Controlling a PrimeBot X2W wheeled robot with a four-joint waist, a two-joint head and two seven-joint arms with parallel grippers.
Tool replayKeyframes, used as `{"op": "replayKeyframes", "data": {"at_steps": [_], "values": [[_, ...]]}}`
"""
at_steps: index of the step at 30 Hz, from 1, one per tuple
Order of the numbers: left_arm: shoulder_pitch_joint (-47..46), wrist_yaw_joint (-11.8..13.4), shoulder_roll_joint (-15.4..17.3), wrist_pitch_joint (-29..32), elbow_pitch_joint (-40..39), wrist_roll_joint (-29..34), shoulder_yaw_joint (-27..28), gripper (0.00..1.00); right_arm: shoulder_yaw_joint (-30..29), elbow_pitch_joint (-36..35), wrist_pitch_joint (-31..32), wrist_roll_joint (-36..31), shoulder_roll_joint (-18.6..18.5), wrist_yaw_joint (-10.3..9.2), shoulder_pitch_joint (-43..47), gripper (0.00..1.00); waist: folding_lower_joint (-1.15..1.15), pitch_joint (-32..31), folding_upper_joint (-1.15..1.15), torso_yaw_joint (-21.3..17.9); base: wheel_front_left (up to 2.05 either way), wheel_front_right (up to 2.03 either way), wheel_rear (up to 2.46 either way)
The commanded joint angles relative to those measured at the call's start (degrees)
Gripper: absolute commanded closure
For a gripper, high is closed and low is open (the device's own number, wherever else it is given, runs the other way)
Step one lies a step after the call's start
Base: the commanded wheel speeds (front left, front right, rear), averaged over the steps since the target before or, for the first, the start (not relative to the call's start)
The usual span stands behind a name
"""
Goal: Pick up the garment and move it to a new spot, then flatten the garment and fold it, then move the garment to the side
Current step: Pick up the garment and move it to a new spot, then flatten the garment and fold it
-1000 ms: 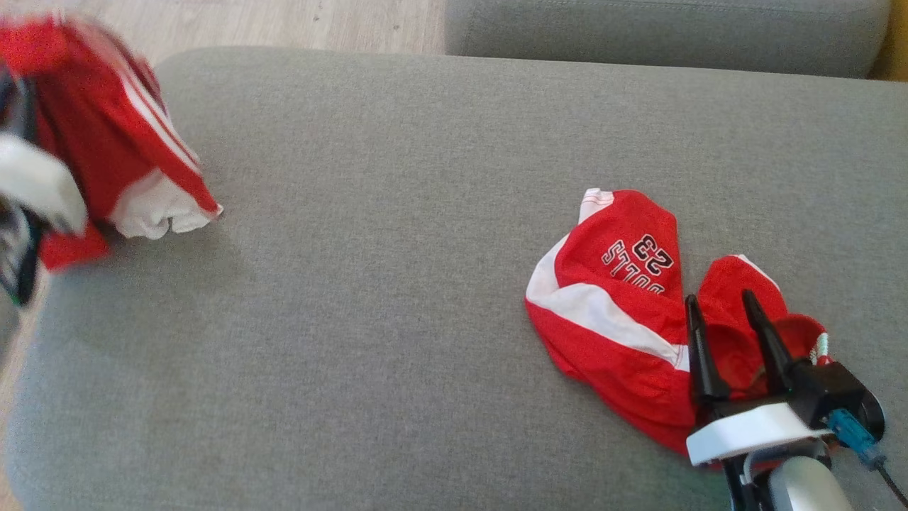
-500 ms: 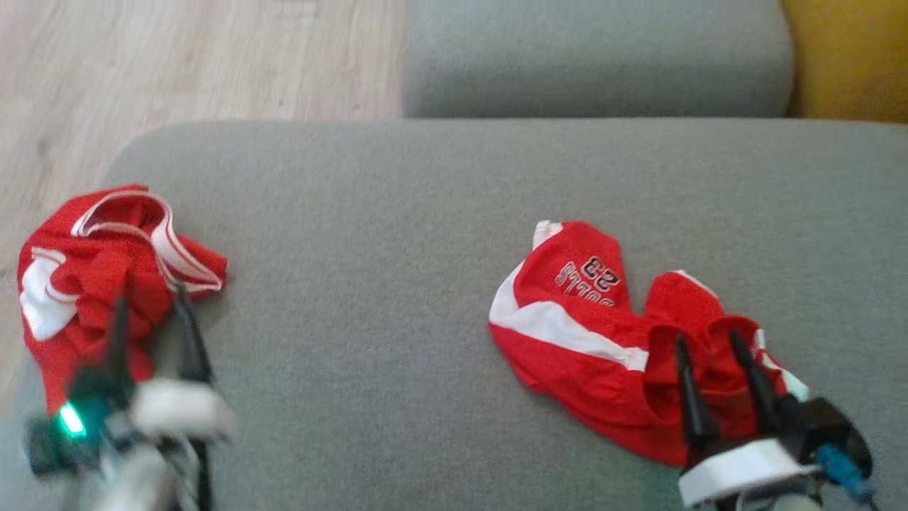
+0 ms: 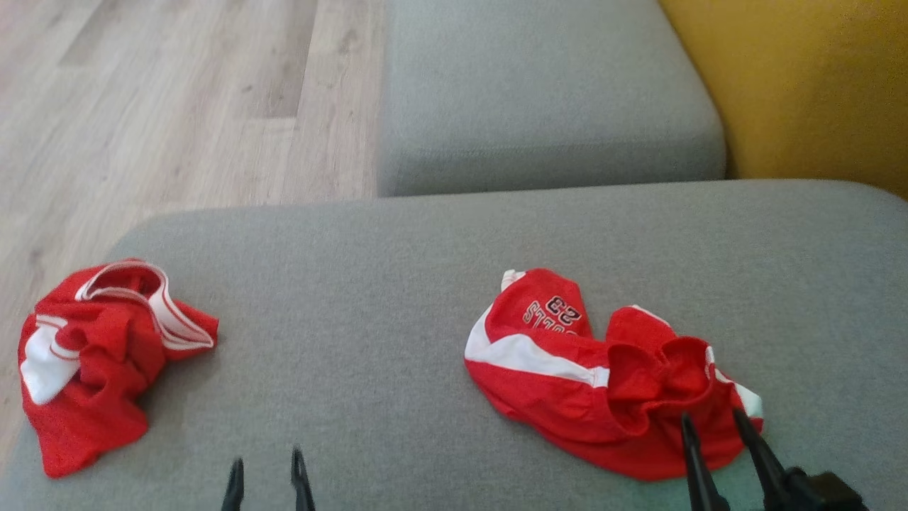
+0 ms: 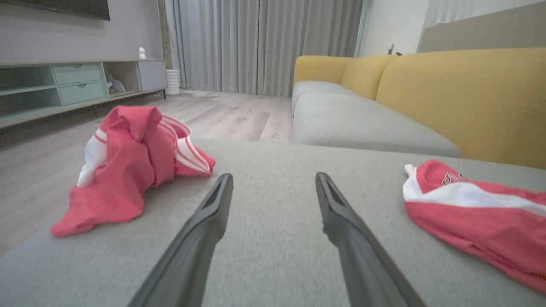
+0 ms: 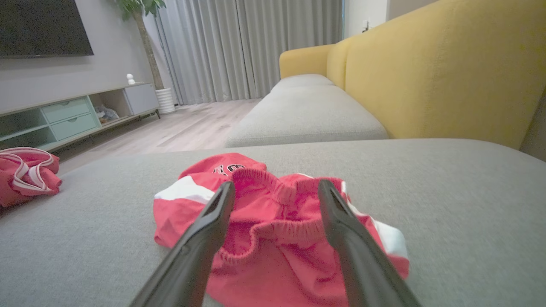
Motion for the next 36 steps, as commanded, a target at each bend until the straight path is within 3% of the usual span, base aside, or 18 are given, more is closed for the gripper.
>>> {"op": "replayKeyframes", "data": {"at_steps": [1,6,13,36], "values": [[-0.2,-0.5,-0.9,-0.5,-1.8,1.3,2.4,0.0,1.1,-2.4,-0.2,0.2,-1.2,0.43,-1.5,0.0,0.01,-1.9,0.0,-1.1,0.0,0.0,0.0],[1.1,-3.7,-1.4,-0.5,-3.7,5.1,2.3,0.0,2.2,-2.6,-0.2,-0.1,-1.9,0.43,-0.5,0.0,0.01,-3.0,0.0,-1.3,0.0,0.0,0.0],[1.5,-6.4,-1.8,-0.5,-3.9,7.2,3.8,0.0,1.1,-2.3,-0.2,-1.0,-1.4,0.43,0.8,0.0,0.01,-3.7,0.0,-1.5,0.0,0.0,0.0],[1.2,-7.7,-2.3,-0.5,-2.9,7.4,4.2,0.0,0.7,-2.0,-0.2,-1.7,-1.6,0.43,0.6,0.0,0.01,-3.1,0.0,-3.7,0.0,0.0,0.0]]}}
